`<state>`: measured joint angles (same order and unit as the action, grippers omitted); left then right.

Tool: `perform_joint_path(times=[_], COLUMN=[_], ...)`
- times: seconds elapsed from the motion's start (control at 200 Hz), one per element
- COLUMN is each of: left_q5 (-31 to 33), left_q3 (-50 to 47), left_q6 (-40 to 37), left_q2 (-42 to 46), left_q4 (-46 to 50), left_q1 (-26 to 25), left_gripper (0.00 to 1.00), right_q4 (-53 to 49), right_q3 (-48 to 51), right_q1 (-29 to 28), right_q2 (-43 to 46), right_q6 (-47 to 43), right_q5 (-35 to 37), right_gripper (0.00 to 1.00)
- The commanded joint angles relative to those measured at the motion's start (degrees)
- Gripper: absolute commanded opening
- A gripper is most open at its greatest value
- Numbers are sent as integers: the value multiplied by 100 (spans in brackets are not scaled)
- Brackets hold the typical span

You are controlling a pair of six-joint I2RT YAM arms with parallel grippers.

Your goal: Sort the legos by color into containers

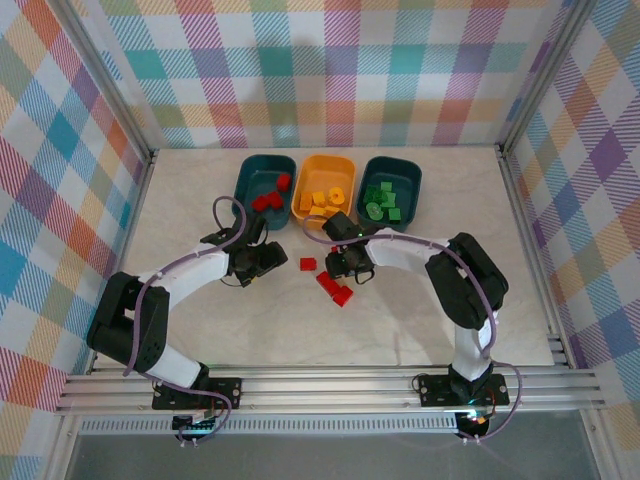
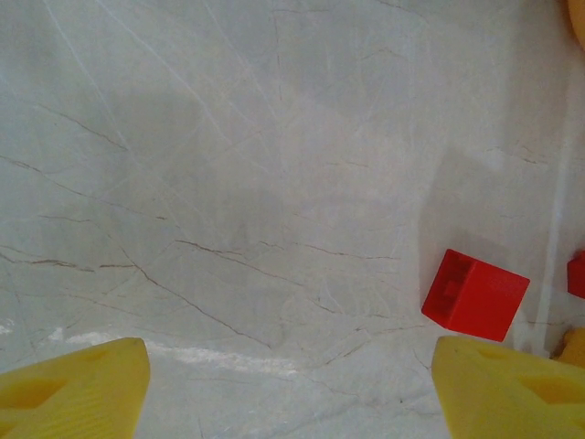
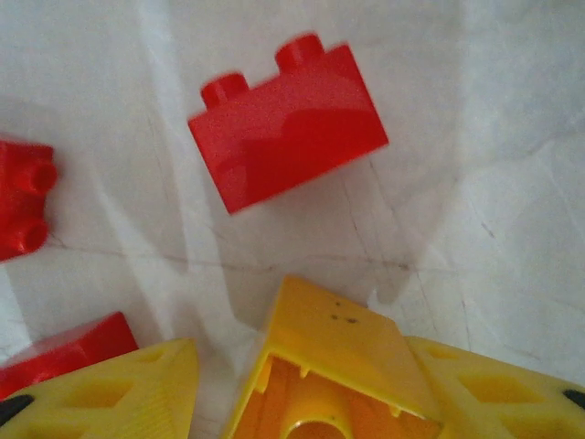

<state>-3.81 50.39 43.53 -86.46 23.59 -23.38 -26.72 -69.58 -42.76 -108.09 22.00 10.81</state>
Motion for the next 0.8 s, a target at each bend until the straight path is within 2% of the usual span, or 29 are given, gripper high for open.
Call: perform_joint_path(times=[0.0,0.135,0.335,0.445,0.555,0.64,0.8], left_q5=[4,-13,68,65,20,107,439], left_q3=[43,64,132,167,227,298,380], left_q6=[-3,5,-76,-123,-193,-238,-264], left_q2=[50,62,119,131,96,127,637], left_q4=[22,16,113,145,186,255,424], left_q1=[-26,-27,-27,-27,-31,-27,160], left_gripper=[81,81,81,81,81,81,81], right_q4=[28,97,-26,-62,-179,-465,-395], right_q3=[-151,-275,-381,-361,-650,-1252,-2169], right_q1=[65,67,71,68,75,146,494], right_q2=[-72,-149,-107,165,408,183,-257], right_q6=[65,218,218,191,53,-179,-336], right_q5=[-1,-106,166,211,363,519,221], right_gripper=[58,58,35,29,27,26,26])
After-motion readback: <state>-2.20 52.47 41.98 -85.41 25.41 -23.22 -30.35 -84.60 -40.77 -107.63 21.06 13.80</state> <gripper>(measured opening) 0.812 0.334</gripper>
